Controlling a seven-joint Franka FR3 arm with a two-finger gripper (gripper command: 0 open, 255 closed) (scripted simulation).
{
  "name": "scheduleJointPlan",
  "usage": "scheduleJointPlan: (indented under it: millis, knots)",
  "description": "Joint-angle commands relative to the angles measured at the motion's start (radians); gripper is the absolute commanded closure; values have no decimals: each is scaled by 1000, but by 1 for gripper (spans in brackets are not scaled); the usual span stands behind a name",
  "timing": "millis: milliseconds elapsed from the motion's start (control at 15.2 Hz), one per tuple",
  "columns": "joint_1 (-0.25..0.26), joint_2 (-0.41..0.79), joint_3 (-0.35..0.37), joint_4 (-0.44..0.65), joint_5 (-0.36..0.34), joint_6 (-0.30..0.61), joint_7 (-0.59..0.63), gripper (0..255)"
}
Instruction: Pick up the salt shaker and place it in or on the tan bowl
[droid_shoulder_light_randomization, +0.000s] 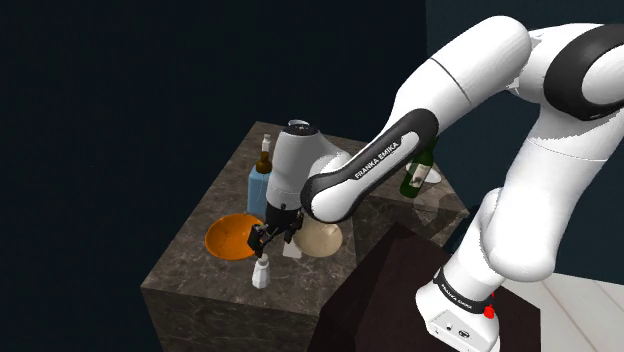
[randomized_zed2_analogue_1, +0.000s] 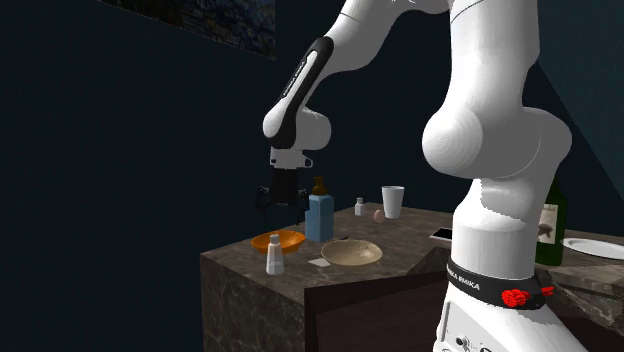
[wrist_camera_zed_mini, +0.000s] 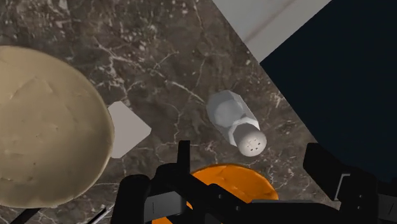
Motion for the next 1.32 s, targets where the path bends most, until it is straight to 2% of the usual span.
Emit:
scheduleJointPlan:
  millis: [0,528,990,1056,1254]
  knots:
    - [16,65,-4,34,-39,33,44,0]
    - [46,170,-39,43,-106,124,92,0]
    - [46,170,-39,43,-106,124,92,0]
    - [46,170,-39,43,-106,124,92,255]
    - [46,170,-39,43,-106,124,92,255]
